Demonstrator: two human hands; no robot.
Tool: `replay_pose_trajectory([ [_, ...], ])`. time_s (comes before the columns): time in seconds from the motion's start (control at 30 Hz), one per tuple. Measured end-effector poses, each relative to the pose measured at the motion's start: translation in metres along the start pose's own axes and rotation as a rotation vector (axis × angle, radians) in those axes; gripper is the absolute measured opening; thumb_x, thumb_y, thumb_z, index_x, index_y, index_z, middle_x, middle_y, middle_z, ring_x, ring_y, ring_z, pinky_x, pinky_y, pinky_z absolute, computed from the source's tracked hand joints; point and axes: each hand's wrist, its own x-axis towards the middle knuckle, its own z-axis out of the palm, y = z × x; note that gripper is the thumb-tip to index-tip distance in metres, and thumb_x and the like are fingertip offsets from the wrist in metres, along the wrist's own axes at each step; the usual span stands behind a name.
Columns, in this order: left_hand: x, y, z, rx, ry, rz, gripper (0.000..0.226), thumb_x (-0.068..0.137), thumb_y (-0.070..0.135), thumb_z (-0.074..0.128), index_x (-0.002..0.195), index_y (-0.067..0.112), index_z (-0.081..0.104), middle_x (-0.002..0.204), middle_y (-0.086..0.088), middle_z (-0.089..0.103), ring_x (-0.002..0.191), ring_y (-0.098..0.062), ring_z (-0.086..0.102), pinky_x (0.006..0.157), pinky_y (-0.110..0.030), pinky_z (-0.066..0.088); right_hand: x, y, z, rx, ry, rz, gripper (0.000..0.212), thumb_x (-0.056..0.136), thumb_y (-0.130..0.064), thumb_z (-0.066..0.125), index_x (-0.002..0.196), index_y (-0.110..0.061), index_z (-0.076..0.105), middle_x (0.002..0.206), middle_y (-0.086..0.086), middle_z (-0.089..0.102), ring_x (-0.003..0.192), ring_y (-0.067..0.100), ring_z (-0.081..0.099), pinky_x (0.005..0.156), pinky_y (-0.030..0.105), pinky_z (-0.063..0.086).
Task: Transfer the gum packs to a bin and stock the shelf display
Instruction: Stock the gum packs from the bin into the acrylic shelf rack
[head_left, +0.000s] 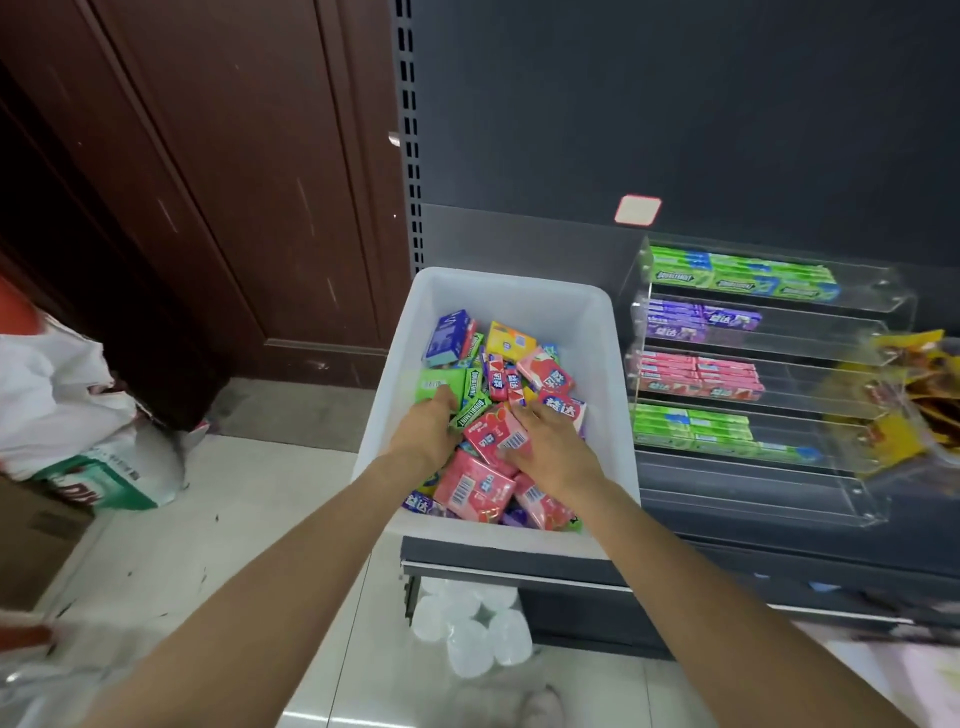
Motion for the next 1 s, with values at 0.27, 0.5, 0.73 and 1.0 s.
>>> replay_pose_trajectory([
  [0.27, 0.001, 0.0, -0.048, -0.058, 0.358, 0.188, 0.027, 0.088, 0.0, 0.056, 0.113, 0.007, 0.063, 0.108, -0.015, 0.056, 0.094, -0.03, 0.058, 0.084, -0.031, 0.043, 0.029, -0.014, -0.016, 0.133, 0.063, -0.078, 0.063, 0.092, -0.032, 0.057, 0.146, -0.015, 0.03, 0.149, 0.008, 0.034, 0.137, 0.023, 0.03, 0.112, 0.036, 0.026],
  [0.5, 0.01, -0.02, -0.071, -0.22, 0.385, 0.103, 0.019, 0.086, 0.008, 0.064, 0.104, 0.011, 0.068, 0.097, -0.011, 0.065, 0.078, -0.018, 0.054, 0.069, -0.02, 0.036, 0.073, -0.032, -0.017, 0.058, -0.046, -0.081, 0.07, 0.088, -0.032, 0.063, 0.147, -0.018, 0.027, 0.152, 0.007, 0.029, 0.14, 0.024, 0.025, 0.113, 0.038, 0.024],
  [0.73, 0.006, -0.026, -0.072, -0.327, 0.4, 0.092, 0.018, 0.086, 0.01, 0.064, 0.103, 0.013, 0.068, 0.099, -0.007, 0.067, 0.082, -0.015, 0.059, 0.072, -0.019, 0.042, 0.082, -0.044, -0.008, -0.052, -0.004, -0.068, 0.083, 0.072, -0.024, 0.08, 0.142, -0.016, 0.037, 0.134, 0.009, 0.041, 0.13, 0.026, 0.033, 0.103, 0.039, 0.037],
  [1.0, -0.009, -0.012, -0.076, -0.401, 0.376, 0.123, 0.015, 0.087, 0.011, 0.063, 0.101, 0.012, 0.067, 0.091, 0.002, 0.065, 0.078, -0.009, 0.055, 0.06, -0.002, 0.038, 0.064, -0.044, -0.016, 0.371, 0.209, 0.027, 0.024, 0.076, 0.008, 0.07, 0.098, 0.003, 0.063, 0.1, 0.019, 0.064, 0.075, 0.011, 0.061, 0.071, 0.023, 0.047],
])
